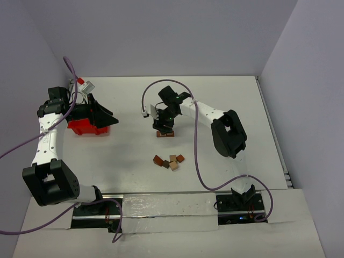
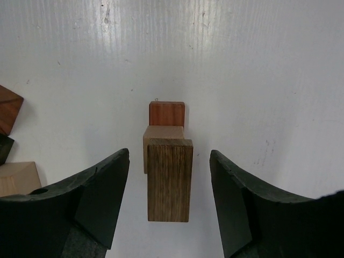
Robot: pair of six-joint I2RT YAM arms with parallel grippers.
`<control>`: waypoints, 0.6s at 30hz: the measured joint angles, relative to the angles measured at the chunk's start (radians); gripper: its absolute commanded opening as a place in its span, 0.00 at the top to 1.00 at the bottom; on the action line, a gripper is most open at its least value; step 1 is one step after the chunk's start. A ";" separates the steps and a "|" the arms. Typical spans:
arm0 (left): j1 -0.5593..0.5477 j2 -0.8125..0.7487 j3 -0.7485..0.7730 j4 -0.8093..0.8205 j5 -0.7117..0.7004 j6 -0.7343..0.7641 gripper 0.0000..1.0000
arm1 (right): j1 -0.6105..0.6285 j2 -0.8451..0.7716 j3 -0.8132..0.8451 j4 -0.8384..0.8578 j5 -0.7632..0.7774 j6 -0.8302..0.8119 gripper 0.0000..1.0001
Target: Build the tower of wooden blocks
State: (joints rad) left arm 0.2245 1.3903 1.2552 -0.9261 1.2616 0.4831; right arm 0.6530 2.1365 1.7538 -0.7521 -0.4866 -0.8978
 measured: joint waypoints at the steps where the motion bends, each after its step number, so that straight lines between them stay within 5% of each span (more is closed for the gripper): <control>1: 0.000 0.000 0.000 -0.001 0.000 0.000 0.01 | 0.000 0.000 0.000 -0.001 0.000 0.000 0.29; 7: 0.000 -0.001 0.000 -0.001 -0.001 0.000 0.01 | 0.001 -0.010 0.000 -0.014 -0.016 0.011 0.19; 11: 0.000 -0.016 -0.001 0.001 -0.013 0.000 0.01 | 0.001 -0.069 0.002 -0.035 -0.035 0.026 0.03; 18: -0.007 -0.097 -0.015 0.012 -0.062 0.029 0.01 | 0.001 -0.324 -0.002 -0.044 -0.064 0.059 0.00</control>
State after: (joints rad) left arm 0.2170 1.2930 1.2406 -0.9136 1.2001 0.5119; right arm 0.6537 1.8127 1.7522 -0.7963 -0.5501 -0.8387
